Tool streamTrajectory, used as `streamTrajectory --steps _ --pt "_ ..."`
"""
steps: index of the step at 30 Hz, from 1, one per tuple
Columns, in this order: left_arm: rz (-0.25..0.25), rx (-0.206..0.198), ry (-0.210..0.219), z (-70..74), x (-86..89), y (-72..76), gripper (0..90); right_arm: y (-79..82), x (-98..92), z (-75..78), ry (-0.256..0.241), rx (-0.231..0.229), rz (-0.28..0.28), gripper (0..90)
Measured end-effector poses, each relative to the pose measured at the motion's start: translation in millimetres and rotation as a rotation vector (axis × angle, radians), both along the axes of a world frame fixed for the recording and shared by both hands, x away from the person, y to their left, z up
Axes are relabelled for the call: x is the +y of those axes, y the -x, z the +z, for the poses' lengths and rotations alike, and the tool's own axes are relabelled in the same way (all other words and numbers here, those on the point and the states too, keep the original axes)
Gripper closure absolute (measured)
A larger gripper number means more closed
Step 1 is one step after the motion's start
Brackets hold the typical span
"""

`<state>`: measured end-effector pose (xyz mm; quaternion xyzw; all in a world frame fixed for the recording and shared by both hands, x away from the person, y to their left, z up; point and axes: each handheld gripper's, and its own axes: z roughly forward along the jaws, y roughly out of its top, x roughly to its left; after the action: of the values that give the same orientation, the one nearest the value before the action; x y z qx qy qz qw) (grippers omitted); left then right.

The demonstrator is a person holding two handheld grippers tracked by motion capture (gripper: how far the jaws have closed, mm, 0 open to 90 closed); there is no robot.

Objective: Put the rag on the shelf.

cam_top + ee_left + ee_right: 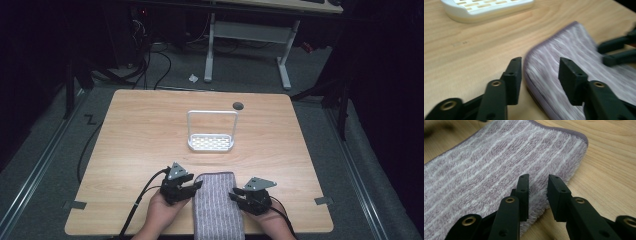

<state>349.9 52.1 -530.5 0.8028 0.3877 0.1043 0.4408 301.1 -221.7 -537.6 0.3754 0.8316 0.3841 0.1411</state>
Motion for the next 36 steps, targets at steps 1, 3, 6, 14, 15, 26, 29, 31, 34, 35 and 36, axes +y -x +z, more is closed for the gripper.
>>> streamTrajectory --steps 1,3,6,14,15,26,29,31,34,35,36 --pt "0.006 0.02 -0.008 -4.1 -4.0 -3.1 49.1 -0.1 -0.1 0.0 -0.001 0.001 -0.001 71.7" --pt "-0.006 0.028 -0.005 -9.9 -10.5 -3.4 46.1 -0.2 -0.6 -0.5 -0.007 0.0 -0.001 71.4" --pt "-0.008 -0.013 -0.057 -10.0 -19.2 3.7 47.6 0.9 -0.8 -1.3 -0.01 -0.008 -0.002 70.7" --pt "0.021 -0.011 -0.059 -10.1 -18.6 7.1 70.8 6.6 4.5 -2.3 0.034 -0.055 -0.006 68.7" --pt "0.018 -0.011 -0.054 -10.6 -18.6 7.1 72.6 7.1 5.0 -2.2 0.033 -0.056 -0.008 67.6" --pt "0.017 0.021 -0.003 -12.2 -15.2 3.8 75.8 -36.6 10.1 17.9 0.003 -0.056 -0.131 48.7" --pt "0.016 0.02 -0.002 -12.2 -15.3 4.1 75.5 -48.6 15.0 10.3 -0.006 -0.011 -0.141 46.0" --pt "0.017 0.026 0.005 -12.4 -14.6 3.9 75.3 -51.1 16.8 6.0 0.006 0.006 -0.151 44.5" --pt "0.016 0.025 0.003 -12.3 -14.6 4.3 75.2 -50.7 17.0 1.7 0.031 0.003 -0.142 48.3" --pt "0.016 0.023 0.002 -12.3 -14.7 4.4 75.1 -49.5 16.8 1.4 0.02 0.003 -0.134 51.9" --pt "0.016 0.022 0.001 -12.3 -14.9 4.6 75.2 -47.8 17.7 1.3 0.021 0.002 -0.128 54.5"
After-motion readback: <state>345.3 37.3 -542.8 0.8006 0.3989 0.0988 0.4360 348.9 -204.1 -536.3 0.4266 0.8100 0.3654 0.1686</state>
